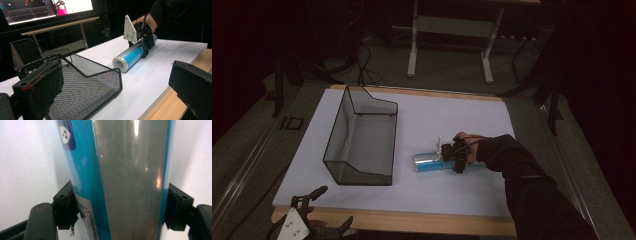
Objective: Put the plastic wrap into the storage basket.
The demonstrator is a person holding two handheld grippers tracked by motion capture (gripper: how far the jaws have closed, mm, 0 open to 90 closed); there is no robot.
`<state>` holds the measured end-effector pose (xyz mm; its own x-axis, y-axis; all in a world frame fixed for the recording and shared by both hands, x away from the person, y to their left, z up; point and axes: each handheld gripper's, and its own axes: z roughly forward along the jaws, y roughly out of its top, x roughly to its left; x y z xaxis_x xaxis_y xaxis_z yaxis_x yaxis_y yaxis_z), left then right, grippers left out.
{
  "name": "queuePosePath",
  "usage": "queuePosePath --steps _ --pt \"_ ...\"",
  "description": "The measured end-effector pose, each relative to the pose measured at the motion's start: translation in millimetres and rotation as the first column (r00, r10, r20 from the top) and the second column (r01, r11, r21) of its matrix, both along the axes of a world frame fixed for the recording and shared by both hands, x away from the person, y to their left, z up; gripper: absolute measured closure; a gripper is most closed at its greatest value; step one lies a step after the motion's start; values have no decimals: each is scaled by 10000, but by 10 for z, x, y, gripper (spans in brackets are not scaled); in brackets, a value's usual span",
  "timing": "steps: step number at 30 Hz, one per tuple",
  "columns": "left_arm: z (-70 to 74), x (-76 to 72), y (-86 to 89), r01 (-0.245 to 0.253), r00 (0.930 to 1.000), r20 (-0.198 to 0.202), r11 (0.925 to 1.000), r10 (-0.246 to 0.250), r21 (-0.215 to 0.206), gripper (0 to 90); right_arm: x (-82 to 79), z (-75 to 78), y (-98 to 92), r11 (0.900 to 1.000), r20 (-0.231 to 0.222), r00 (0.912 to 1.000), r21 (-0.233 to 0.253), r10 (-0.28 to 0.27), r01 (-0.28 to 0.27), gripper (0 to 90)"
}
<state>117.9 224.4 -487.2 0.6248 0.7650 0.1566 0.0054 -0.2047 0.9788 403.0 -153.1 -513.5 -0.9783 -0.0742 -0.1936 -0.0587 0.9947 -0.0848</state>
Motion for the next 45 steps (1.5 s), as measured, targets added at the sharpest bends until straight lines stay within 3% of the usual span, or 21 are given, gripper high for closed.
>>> queuePosePath --steps 7,12,15,19,27,33,38,41,42,45 --pt "-1 2 -2 -2 10000 -18 10000 2 29 2 -25 7 76 9964 128 9994 -783 321 -310 306" --pt "1 0 5 -16 10000 -13 10000 16 9 2 -64 50 107 9961 -363 9993 -884 40 -72 309" --pt "1 2 5 5 10000 -9 10000 -5 -1 2 -86 151 118 9981 -603 9968 -369 -516 494 313" --pt "3 -3 -1 2 10000 3 10000 -2 12 2 -122 329 135 9970 -692 9949 199 -737 752 315" --pt "9 -9 5 -58 10000 48 10000 58 -21 2 -81 617 177 9800 -949 9812 912 -1682 1768 319" --pt "9 -9 5 -45 10000 45 10000 46 -23 2 -29 785 156 9531 -1202 9671 1801 -2243 2434 320" --pt "11 -10 5 -50 10000 55 10000 50 -51 2 1 909 147 9203 -1421 9551 2630 -2598 2895 320" --pt "12 -14 6 -44 10000 70 10000 45 -50 2 4 991 125 8823 -1606 9460 3442 -2816 3211 320" --pt "12 -13 6 -34 10000 64 10000 34 -56 2 7 1009 117 8718 -1621 9471 3719 -2771 3188 320" --pt "11 -11 6 -26 10000 56 10000 26 -64 2 14 1096 81 8167 -1665 9437 4728 -2858 3308 320"
